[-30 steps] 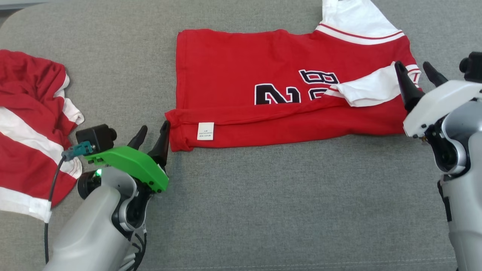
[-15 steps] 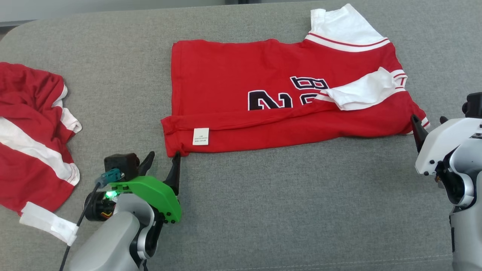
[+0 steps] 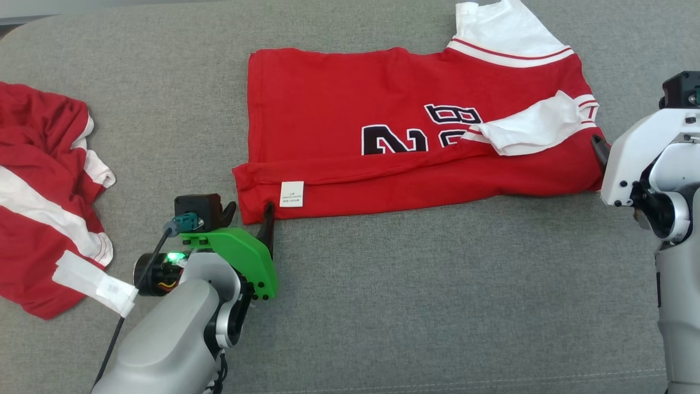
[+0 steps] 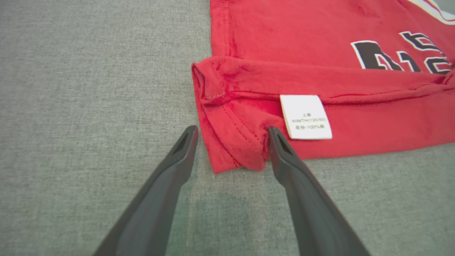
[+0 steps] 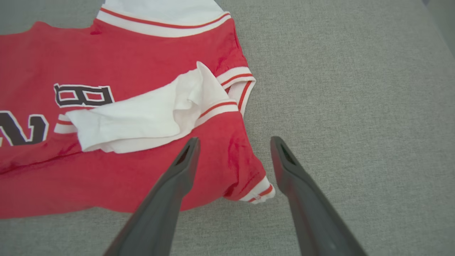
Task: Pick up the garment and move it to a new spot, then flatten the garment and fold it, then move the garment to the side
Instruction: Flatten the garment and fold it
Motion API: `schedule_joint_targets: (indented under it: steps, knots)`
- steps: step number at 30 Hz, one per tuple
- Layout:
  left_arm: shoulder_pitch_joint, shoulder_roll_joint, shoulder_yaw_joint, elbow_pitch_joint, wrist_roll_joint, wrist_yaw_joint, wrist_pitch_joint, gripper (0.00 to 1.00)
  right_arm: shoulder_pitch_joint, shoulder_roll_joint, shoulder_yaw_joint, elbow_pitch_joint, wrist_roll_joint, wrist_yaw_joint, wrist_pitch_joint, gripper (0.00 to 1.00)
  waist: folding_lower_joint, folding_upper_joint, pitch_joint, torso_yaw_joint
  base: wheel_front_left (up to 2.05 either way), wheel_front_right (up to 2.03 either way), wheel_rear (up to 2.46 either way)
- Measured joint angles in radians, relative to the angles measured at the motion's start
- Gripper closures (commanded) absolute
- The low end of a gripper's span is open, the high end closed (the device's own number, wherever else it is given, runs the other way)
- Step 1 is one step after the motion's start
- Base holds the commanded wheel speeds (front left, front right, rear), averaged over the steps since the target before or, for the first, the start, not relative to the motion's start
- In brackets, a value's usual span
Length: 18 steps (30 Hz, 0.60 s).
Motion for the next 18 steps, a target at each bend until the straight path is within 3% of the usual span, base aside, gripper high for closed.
schedule_joint_targets:
  steps: [18]
  knots:
    - [-0.059,-0.006,-0.002,0.05,-0.029,-0.019,0.061,0.0,-0.175,-0.097,0.104,0.208,0.117,0.0,0.162,0.0,0.0,0.0,0.069,0.01,0.0,0.0,0.0]
